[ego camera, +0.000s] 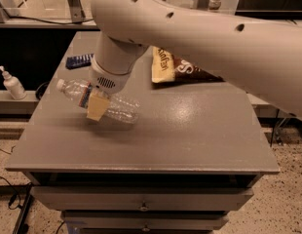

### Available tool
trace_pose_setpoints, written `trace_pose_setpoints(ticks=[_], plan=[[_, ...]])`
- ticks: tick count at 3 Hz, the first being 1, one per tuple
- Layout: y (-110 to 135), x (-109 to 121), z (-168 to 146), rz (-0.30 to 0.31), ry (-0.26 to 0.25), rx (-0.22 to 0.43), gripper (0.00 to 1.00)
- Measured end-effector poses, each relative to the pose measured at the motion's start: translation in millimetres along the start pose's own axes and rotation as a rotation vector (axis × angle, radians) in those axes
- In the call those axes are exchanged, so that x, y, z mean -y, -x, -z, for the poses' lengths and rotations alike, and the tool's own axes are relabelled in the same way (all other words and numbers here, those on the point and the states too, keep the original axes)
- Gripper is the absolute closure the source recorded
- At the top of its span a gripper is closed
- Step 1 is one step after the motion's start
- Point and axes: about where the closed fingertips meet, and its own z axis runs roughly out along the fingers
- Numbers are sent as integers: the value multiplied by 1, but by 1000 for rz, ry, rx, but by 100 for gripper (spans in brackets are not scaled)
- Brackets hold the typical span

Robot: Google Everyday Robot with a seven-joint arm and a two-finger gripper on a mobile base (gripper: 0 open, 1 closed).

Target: Knock water bottle over

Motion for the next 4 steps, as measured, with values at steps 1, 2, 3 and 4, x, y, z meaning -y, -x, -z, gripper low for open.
trace_pose_setpoints(ticks=[1, 2, 3, 4], plan=[[0, 0, 0, 0, 0, 0, 35], [-5, -11, -9, -23, 18, 8, 12], [-9, -21, -16, -41, 34, 14, 0], [-13, -25, -20, -56, 41, 17, 0]])
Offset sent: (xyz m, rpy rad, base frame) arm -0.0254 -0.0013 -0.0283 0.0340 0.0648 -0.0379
